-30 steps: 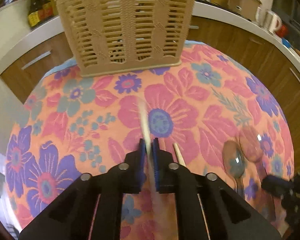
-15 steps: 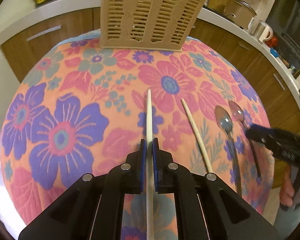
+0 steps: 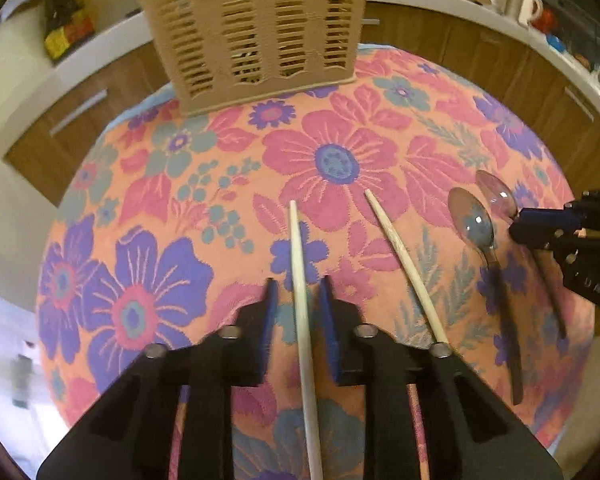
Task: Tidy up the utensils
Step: 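Carry the spoon with the right tool while the left tool carries the chopstick over the basket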
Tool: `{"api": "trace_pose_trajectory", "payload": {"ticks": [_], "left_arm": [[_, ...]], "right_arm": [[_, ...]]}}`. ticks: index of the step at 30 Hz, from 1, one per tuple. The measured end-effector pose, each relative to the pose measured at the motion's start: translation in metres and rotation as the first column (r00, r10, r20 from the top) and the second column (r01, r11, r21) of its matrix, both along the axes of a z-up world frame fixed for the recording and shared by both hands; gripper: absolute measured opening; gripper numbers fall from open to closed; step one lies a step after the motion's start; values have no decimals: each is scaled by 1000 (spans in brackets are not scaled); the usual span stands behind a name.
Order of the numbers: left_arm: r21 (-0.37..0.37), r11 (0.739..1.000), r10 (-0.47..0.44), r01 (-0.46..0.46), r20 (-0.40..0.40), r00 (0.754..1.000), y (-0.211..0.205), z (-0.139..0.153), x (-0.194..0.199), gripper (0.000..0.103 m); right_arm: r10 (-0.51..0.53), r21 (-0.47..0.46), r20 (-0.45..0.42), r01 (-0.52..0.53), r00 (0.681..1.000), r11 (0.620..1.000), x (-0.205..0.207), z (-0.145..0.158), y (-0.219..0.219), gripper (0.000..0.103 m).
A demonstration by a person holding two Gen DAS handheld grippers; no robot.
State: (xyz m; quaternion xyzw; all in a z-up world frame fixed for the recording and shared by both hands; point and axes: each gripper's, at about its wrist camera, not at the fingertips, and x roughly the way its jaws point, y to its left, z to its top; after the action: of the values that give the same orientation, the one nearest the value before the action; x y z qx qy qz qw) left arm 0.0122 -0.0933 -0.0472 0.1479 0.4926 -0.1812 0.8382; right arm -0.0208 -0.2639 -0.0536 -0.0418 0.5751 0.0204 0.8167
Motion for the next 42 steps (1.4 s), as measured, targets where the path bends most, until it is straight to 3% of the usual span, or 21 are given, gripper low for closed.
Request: {"api": "trace_pose_trajectory", "payload": {"ticks": [5,11,14,18,21,24,28,33,36,42], "left_arm": [[-26,1000,-4,5,35,999,-2,7,-3,4],[-170,985,25,3,158,987,12,59,-1,4],[-286,958,84,-10,245,966,23,93,1,4],[-462,887,176,-7,323,930,47,142,15,4],[-504,863,219,26,420,881,52,177,21,4],[-536,842,236,64,473,849,50,204,25,4],[-538,835,249,115,555,794,41,231,31,4],[-569,801,270,184,618,738,35,248,40,4],[-578,795,284,185,624,728,29,251,54,4],[-584,794,294,166,609,737,20,236,92,4]], "right_arm": [[6,38,6,-6,1000,999,0,5,-3,10],[-1,92,185,-16,983,996,-10,55,-8,10],[15,122,292,-53,956,991,-11,87,-6,10],[35,103,452,-91,891,991,-11,133,1,10],[36,90,534,-99,845,991,-4,163,6,10],[32,116,596,-126,802,985,9,188,9,10],[40,129,705,-183,708,975,17,215,16,10],[2,163,807,-226,591,960,35,239,14,10],[-12,164,837,-231,547,959,50,246,16,10],[-29,148,868,-201,497,968,88,244,18,10]]}}
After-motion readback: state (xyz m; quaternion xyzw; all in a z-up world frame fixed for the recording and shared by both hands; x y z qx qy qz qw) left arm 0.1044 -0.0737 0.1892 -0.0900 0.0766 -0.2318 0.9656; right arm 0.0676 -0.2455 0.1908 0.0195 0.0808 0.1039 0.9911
